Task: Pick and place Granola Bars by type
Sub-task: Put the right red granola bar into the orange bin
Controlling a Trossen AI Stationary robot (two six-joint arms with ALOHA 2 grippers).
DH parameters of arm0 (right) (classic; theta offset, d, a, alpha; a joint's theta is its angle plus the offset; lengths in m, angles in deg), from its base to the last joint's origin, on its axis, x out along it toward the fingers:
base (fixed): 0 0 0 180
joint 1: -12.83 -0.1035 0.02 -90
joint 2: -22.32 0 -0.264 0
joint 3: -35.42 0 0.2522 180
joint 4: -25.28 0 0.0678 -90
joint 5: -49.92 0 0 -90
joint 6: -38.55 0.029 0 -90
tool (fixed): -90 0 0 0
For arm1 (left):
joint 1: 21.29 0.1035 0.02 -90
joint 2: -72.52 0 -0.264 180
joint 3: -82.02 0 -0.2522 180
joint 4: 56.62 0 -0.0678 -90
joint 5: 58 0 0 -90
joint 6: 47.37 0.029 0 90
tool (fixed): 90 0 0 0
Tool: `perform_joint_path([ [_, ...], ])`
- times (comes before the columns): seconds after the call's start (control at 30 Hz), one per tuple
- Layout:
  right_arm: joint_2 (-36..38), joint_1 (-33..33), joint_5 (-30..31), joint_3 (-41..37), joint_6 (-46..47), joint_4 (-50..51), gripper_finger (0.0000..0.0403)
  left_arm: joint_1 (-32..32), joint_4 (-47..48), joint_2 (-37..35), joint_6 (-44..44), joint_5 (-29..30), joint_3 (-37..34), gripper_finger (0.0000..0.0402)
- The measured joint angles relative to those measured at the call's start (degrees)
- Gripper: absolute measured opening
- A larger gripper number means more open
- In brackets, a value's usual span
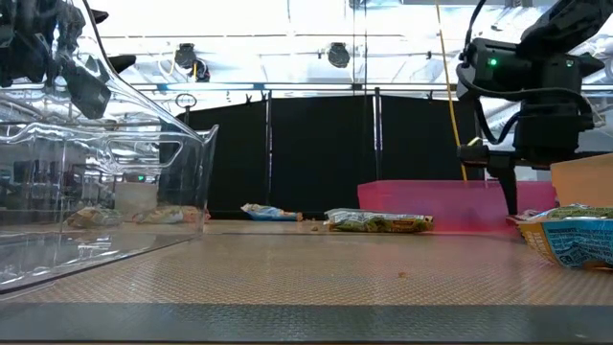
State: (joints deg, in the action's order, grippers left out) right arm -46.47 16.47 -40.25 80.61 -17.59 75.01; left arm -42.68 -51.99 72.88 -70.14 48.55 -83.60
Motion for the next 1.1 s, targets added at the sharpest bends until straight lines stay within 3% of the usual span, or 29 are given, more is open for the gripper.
perform_joint_path([
  [0.3, 0.0, 0.0, 5.1, -0.1, 1.7, -0.7, 0.0018, 0.0, 0.0, 0.0, 0.0, 0.0, 0.0, 0.0255],
  [0.5, 1.0, 0.0, 6.4, 0.2, 2.0, 0.1, 0.0028, 0.0, 0.0, 0.0, 0.0, 0.0, 0.0, 0.0255],
  [0.67, 3.1, -0.1, 8.8, 2.4, 2.6, 1.9, 0.0009, 0.0, 0.0, 0.0, 0.0, 0.0, 0.0, 0.0255],
  [1.1, 8.5, -2.7, 9.3, 17.2, 14.9, 17.5, 0.0008, 0.0, 0.0, 0.0, 0.0, 0.0, 0.0, 0.0255],
])
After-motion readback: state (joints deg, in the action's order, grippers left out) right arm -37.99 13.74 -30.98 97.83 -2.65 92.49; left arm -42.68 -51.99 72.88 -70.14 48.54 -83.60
